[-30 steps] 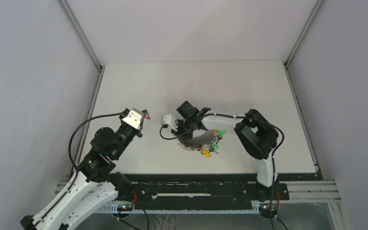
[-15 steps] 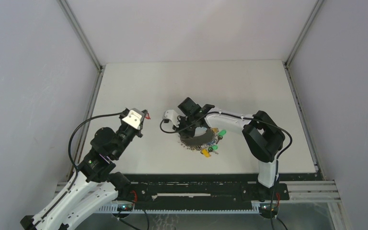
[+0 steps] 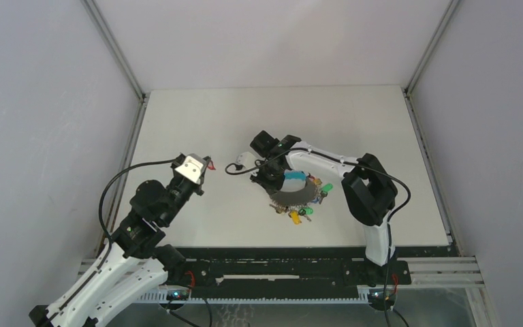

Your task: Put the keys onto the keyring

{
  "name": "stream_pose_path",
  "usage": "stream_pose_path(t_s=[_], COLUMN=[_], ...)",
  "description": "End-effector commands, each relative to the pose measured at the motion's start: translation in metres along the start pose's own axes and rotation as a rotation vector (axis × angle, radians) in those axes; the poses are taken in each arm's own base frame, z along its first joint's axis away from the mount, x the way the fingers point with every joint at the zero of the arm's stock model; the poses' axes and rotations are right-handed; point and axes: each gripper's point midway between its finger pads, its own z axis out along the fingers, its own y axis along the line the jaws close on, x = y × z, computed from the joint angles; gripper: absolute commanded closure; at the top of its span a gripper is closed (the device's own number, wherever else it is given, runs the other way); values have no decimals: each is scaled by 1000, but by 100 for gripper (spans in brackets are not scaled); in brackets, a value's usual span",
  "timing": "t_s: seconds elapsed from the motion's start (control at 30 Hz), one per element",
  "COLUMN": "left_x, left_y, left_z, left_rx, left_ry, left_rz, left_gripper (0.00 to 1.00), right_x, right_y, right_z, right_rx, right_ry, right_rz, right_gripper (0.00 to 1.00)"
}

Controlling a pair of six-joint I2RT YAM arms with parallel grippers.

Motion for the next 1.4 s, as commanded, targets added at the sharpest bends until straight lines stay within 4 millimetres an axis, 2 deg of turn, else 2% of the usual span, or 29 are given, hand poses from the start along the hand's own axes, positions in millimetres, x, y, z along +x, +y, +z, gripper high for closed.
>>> stream_pose_path(t_s=[0.0,0.43,0.73,0.9,1.03,1.23,1.37], left_x=[-4,-4,-6,-7,-8,-8,-8], left_y=[-2,-2,0,1,2,1,0], left_z=[3,3,1,0,-1,-1,0], left_rx=[9,8,1,-4,-7,-4,0], left_ry=[-20,-16,-28,-36,-43,-44,-45], left_rz=[-20,-18,-21,-23,-24,-25,-26], left_gripper=[100,100,100,100,100,100,100], right_x=[-2,-22,-43,-54,-62,-56,-51], right_y=[3,3,3,5,8,6,6], right_z=[7,21,21,11,-10,-22,-21], right_rx=[-1,17,35,48,70,120,83], right_ry=[80,148,64,-34,-174,-373,-533], right_rz=[-16,-93,-114,-120,-127,-179,-222], right_gripper=[100,100,94,89,86,86,84])
